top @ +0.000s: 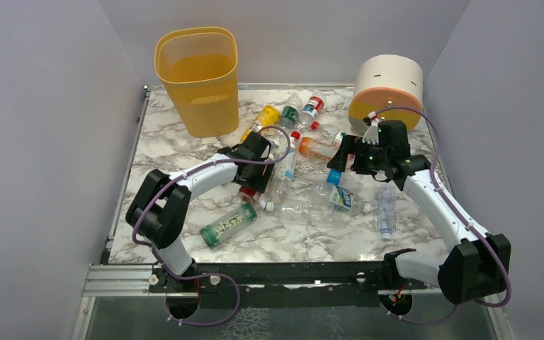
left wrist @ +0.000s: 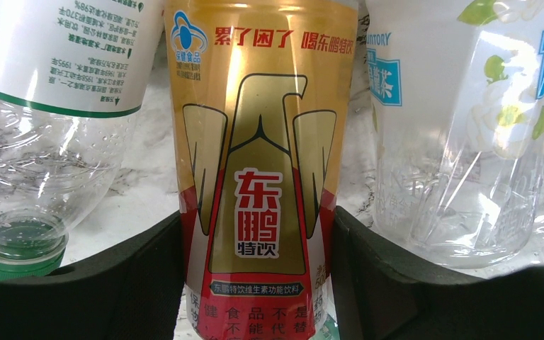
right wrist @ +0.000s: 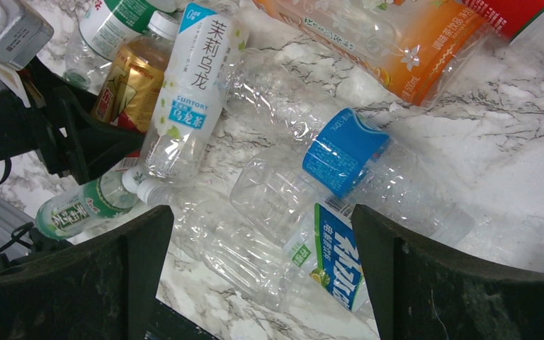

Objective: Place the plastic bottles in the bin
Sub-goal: Pick up the plastic bottle at the center of the board.

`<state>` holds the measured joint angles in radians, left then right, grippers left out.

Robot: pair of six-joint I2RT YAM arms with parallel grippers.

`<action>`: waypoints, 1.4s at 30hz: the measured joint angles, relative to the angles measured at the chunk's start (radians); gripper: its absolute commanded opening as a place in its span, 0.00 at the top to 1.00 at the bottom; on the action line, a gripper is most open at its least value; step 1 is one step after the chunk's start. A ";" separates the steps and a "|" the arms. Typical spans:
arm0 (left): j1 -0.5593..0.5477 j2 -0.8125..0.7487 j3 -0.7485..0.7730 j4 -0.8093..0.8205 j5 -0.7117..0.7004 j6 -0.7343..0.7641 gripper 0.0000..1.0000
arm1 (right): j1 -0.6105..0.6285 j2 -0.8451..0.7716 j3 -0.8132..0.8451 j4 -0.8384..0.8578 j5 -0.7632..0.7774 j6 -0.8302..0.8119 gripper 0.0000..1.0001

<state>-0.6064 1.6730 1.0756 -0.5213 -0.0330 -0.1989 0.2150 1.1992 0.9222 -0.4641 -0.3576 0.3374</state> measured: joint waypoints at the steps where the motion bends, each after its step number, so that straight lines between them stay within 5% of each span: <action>1: -0.001 0.000 0.001 -0.001 0.000 0.000 0.57 | 0.000 0.000 0.000 0.000 0.000 0.000 0.00; 26: -0.003 -0.174 0.277 -0.183 0.013 0.000 0.60 | 0.000 -0.030 0.000 -0.001 0.000 0.002 0.00; 42: 0.184 0.063 1.083 -0.349 0.022 0.067 0.60 | 0.000 -0.056 0.000 -0.002 -0.005 0.025 0.00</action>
<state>-0.4225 1.7363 2.1590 -0.8703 -0.0109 -0.1322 0.2150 1.1435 0.9226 -0.4656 -0.3630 0.3622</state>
